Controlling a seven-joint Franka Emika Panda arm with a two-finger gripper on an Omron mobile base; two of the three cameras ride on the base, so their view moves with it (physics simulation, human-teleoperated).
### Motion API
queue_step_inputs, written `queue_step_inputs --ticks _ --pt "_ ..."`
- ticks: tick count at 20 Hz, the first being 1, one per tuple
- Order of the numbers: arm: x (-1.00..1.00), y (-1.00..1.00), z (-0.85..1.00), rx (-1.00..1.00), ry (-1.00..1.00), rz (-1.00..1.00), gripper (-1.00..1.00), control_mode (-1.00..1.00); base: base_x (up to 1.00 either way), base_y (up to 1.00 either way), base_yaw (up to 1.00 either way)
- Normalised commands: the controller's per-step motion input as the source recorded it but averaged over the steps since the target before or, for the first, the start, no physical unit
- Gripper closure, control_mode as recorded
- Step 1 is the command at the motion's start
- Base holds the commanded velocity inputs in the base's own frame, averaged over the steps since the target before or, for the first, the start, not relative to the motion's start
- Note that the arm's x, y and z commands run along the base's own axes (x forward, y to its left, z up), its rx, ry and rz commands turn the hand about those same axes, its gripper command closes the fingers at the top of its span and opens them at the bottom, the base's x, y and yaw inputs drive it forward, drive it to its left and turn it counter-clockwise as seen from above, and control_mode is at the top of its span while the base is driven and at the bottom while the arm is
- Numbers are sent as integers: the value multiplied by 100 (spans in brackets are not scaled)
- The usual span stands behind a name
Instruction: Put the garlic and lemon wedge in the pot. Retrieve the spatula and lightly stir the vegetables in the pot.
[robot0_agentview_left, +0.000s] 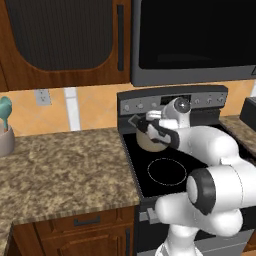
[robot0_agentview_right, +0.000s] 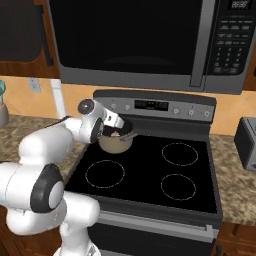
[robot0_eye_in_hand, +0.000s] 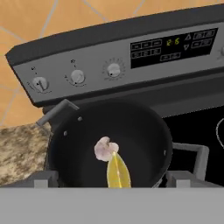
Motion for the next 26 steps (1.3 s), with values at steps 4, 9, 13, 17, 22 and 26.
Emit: queue_step_inputs --ticks 4,9,13,17,22,26 --pt "-100 -8 100 7 18 0 -100 -100 0 0 0" --pt "-86 0 33 0 39 0 -100 -100 0 0 0" --pt "-58 0 -1 -2 46 0 -100 -100 0 0 0" --pt "-51 -2 -28 -2 27 0 -100 -100 0 0 0" --pt "-22 -4 -6 0 2 0 -100 100 -60 -20 -1" --pt "0 0 0 0 0 0 -100 100 -39 -95 -2"
